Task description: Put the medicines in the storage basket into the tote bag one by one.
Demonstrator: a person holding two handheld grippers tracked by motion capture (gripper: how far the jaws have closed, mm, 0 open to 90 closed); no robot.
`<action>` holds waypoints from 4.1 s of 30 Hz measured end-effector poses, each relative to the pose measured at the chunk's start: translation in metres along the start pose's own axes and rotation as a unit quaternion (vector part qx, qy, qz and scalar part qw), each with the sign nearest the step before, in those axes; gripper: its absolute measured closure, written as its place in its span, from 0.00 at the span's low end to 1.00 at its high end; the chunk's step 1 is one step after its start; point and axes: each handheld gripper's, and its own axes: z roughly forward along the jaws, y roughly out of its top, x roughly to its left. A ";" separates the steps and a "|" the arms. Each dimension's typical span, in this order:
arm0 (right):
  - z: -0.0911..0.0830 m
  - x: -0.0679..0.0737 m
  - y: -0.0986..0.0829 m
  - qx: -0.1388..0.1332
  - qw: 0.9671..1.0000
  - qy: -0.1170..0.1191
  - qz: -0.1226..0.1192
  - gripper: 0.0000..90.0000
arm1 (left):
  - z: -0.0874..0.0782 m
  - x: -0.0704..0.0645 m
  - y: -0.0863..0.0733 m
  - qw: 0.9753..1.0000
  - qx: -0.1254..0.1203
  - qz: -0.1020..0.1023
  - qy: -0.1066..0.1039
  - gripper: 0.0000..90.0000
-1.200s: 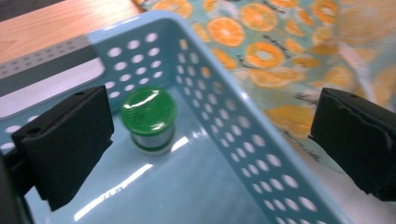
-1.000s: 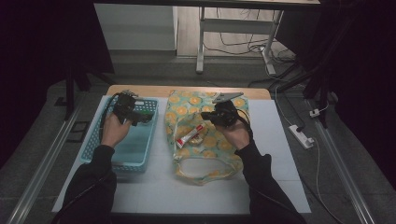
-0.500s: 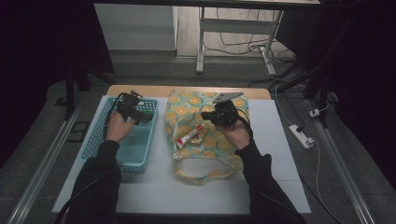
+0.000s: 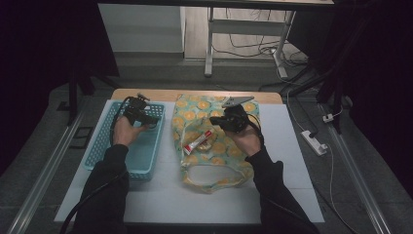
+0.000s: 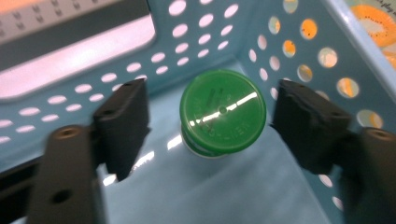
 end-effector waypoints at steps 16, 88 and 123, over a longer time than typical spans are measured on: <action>0.000 -0.001 0.000 -0.002 1.000 -0.001 0.000 1.00 | -0.003 -0.006 0.001 1.000 0.003 -0.003 -0.012 0.57; 0.000 0.001 0.000 -0.006 1.000 0.000 -0.002 1.00 | -0.104 -0.090 -0.026 0.985 -0.081 0.105 -0.110 0.57; -0.004 -0.003 0.001 -0.013 1.000 -0.001 0.003 1.00 | -0.050 -0.183 0.011 0.962 -0.072 0.195 -0.176 0.57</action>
